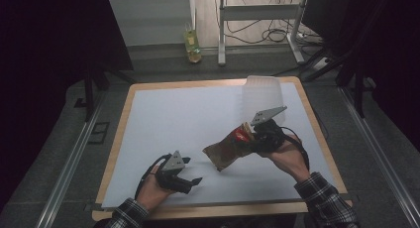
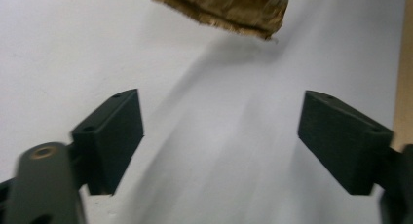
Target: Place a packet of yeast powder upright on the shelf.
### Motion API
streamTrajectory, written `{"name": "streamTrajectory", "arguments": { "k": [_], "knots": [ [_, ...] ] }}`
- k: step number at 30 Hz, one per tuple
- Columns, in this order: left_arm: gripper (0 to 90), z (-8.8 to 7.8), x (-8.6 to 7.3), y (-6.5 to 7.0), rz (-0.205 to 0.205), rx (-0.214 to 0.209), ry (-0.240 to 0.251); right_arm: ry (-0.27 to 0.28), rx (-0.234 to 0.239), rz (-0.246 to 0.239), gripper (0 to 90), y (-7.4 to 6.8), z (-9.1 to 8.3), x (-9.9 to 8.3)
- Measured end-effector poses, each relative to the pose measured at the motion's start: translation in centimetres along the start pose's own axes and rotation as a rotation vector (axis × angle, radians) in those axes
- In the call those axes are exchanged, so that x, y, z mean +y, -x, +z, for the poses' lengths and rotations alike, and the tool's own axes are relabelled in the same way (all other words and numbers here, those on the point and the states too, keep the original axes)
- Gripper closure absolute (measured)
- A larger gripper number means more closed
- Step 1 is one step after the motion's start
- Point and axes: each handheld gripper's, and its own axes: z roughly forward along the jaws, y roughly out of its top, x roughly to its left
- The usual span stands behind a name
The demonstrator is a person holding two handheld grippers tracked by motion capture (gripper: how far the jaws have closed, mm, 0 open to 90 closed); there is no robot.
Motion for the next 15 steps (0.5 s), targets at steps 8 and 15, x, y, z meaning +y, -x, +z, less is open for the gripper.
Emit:
{"name": "streamTrajectory", "arguments": {
  "k": [8,15],
  "knots": [
    [11.1,0.0,0.0,0.1,0.012,-0.006,0.005,-0.004,-0.030,-0.057,75.6,0.9,-1.6,0.9],
    [6.3,0.0,0.0,0.1,0.014,-0.003,0.012,0.005,-0.057,-0.081,75.6,2.2,-3.0,1.4]
  ]
}}
